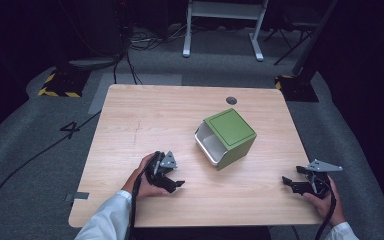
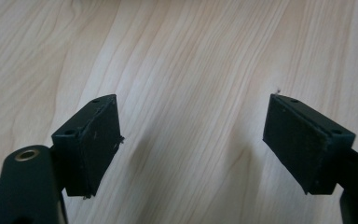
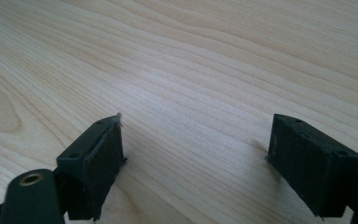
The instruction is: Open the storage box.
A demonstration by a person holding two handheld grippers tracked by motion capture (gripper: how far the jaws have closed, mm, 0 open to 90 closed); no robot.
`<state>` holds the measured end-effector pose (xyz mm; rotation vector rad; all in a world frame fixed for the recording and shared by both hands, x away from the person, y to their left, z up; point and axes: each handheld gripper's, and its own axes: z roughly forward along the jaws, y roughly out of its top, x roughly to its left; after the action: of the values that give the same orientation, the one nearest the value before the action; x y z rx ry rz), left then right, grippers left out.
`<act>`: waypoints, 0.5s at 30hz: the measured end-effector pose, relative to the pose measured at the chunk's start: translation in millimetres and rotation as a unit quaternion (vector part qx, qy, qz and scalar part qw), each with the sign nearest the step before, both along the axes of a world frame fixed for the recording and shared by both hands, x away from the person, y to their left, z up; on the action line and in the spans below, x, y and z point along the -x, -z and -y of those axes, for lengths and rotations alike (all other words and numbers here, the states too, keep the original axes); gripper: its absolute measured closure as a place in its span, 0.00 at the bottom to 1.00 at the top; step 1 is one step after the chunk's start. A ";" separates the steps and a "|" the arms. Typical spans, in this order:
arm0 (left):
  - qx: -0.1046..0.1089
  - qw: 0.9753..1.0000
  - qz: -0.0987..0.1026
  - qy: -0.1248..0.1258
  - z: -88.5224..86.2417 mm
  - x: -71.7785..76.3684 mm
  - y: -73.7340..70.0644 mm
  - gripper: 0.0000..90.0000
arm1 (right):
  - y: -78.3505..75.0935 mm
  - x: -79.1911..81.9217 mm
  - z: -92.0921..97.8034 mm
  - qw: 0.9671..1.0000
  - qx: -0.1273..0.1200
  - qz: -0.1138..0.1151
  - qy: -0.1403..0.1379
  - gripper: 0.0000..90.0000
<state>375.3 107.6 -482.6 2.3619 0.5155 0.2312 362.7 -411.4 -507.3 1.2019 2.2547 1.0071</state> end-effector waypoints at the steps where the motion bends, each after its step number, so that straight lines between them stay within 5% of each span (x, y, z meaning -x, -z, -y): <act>1: 0.002 1.000 0.003 0.002 3.4 0.2 -2.4 0.22 | 0.0 0.0 0.0 1.000 0.000 0.000 0.000 0.20; 15: 0.036 0.998 0.037 0.040 40.5 -7.0 -28.2 0.20 | 0.0 0.1 0.0 1.000 0.000 0.000 0.000 0.20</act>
<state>382.2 67.1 -454.4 2.2887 0.3860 0.2582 362.6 -411.4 -507.3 1.2025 2.2549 1.0079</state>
